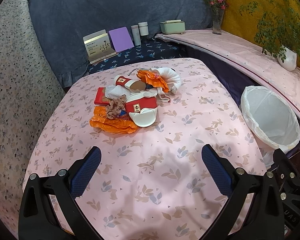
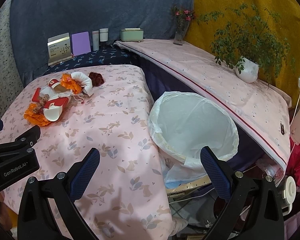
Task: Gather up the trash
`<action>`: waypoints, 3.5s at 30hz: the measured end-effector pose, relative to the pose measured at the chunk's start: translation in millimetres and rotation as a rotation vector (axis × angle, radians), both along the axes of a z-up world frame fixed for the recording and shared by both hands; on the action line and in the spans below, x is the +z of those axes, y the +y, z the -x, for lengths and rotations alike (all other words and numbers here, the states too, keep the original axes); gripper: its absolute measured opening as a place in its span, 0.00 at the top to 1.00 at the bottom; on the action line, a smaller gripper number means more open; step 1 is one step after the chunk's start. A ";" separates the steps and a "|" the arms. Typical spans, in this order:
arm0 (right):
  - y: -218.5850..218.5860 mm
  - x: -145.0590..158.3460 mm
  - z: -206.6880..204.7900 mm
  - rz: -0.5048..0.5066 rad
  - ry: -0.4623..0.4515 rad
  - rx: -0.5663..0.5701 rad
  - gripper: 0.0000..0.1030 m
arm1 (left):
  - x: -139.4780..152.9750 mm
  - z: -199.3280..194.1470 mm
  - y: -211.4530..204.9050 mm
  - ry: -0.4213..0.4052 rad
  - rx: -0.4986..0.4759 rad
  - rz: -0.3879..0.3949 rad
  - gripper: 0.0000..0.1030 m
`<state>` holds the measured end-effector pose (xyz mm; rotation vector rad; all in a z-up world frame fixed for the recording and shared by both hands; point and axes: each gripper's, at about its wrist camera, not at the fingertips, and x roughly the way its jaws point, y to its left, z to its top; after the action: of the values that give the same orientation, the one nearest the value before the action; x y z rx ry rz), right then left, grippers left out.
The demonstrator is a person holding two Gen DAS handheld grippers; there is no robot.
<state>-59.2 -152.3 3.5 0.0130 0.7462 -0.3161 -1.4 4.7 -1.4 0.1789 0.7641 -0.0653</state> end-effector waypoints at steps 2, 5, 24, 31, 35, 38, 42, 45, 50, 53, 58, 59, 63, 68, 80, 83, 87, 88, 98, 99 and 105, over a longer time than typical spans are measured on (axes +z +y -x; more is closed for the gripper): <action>-0.7 -1.9 -1.6 -0.001 -0.001 0.000 0.07 | -0.4 -0.1 0.4 0.000 0.000 -0.001 0.07; -0.2 -1.7 -1.5 0.002 0.000 0.000 0.07 | -0.1 0.0 0.1 -0.001 -0.001 0.000 0.07; -3.0 0.0 -3.2 0.003 0.003 -0.004 0.07 | 0.4 -2.1 3.0 0.002 0.003 0.002 0.07; -2.4 -0.8 -2.7 0.003 0.002 -0.003 0.07 | -0.1 -2.4 3.8 0.002 0.004 0.003 0.07; -2.3 -0.8 -2.6 0.004 0.002 -0.003 0.07 | -0.8 -4.8 5.9 0.002 0.007 0.003 0.07; -2.6 -0.6 -2.6 0.004 0.002 -0.003 0.07 | -0.8 -4.8 6.0 0.002 0.007 0.004 0.07; -3.6 -0.6 -2.4 0.003 -0.001 -0.007 0.07 | -1.7 -6.0 7.7 0.001 0.005 0.003 0.07; -3.9 -0.2 -1.3 0.004 -0.002 -0.010 0.07 | -1.1 -5.7 7.0 0.000 0.005 0.004 0.07; -4.2 -0.3 -1.4 0.004 -0.004 -0.012 0.07 | 0.1 -6.4 6.2 -0.004 0.004 0.003 0.07; -4.8 1.3 -3.0 0.005 -0.009 -0.019 0.07 | 2.1 -8.0 5.8 -0.009 0.005 0.004 0.07; -3.3 2.7 -6.0 0.012 -0.016 -0.026 0.07 | 4.7 -9.6 6.8 -0.022 0.007 0.007 0.07; -3.2 2.9 -6.6 0.014 -0.016 -0.027 0.07 | 4.3 -10.0 7.8 -0.022 0.007 0.009 0.07; 0.2 3.5 -9.1 0.016 -0.018 -0.029 0.07 | 4.6 -11.6 11.3 -0.030 0.008 0.012 0.07; 2.7 3.9 -11.3 0.023 -0.015 -0.027 0.07 | 4.1 -13.9 15.2 -0.032 0.010 0.019 0.07; 11.6 -0.8 -23.2 0.029 -0.001 -0.025 0.07 | -5.2 -27.8 27.6 0.012 0.003 0.066 0.07; 12.0 -3.0 -30.1 0.013 -0.002 -0.020 0.07 | -10.2 -37.0 36.8 0.031 0.017 0.080 0.07; 13.4 -7.2 -42.1 -0.019 -0.006 -0.003 0.07 | -17.5 -51.5 54.3 0.044 0.056 0.092 0.07; 14.8 -8.4 -46.3 -0.024 -0.004 0.001 0.07 | -19.3 -55.7 59.9 0.041 0.068 0.092 0.07; 35.1 -17.8 -94.7 -0.058 -0.007 0.049 0.07 | -41.1 -99.0 107.9 0.053 0.133 0.074 0.07; 37.3 -18.9 -99.3 -0.063 -0.006 0.052 0.07 | -44.6 -103.2 112.3 0.061 0.139 0.072 0.07; 56.4 -27.1 -126.2 -0.093 0.006 0.088 0.07 | -59.6 -125.6 147.4 0.107 0.184 0.137 0.07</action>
<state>67.0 -95.9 -23.6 0.0671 0.7644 -0.1971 124.2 152.0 -61.0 -0.0256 0.8771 0.0477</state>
